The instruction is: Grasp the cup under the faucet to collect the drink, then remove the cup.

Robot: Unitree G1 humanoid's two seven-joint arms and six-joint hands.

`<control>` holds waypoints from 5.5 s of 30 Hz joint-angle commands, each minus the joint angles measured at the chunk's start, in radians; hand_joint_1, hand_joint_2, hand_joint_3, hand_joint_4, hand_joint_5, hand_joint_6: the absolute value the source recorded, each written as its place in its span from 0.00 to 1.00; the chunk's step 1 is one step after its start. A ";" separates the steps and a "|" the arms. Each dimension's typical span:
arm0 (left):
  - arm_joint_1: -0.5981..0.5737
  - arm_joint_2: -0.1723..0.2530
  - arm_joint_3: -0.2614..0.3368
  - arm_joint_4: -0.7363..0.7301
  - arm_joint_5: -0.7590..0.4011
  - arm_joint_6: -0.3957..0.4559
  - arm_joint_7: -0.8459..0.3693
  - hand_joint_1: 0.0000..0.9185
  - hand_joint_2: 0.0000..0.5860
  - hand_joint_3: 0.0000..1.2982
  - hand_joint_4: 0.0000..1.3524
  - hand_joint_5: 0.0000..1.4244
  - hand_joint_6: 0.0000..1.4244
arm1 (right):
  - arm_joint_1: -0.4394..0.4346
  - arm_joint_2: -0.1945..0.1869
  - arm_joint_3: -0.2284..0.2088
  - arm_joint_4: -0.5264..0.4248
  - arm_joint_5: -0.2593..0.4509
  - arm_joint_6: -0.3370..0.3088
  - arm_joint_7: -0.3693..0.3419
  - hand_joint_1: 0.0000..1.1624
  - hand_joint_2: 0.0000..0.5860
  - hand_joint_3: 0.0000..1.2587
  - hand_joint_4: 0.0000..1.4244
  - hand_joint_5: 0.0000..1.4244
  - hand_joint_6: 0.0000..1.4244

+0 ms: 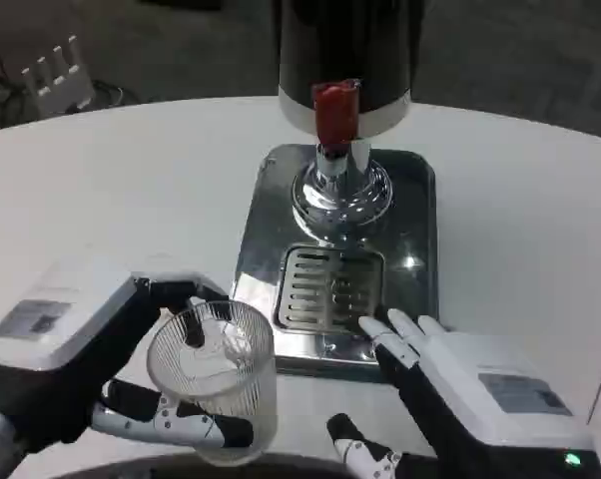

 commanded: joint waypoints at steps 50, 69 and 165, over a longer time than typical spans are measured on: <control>-0.533 -0.043 -0.240 0.455 0.190 0.100 0.096 0.56 0.00 0.80 0.87 0.98 1.00 | 0.147 0.061 -0.032 -0.133 0.016 -0.034 0.040 0.30 0.79 0.08 0.00 0.00 0.00; -0.808 -0.136 -0.424 0.768 0.287 0.124 0.201 0.56 0.00 0.80 0.87 0.98 1.00 | 0.248 0.094 -0.086 -0.133 0.075 -0.134 -0.013 0.30 0.78 0.09 0.00 0.00 0.02; -0.712 -0.062 -0.056 0.392 -0.440 0.076 -0.047 0.00 0.15 0.32 0.35 0.40 0.59 | 0.142 0.074 -0.086 -0.133 0.137 -0.033 0.054 0.32 0.82 0.14 0.00 0.04 0.09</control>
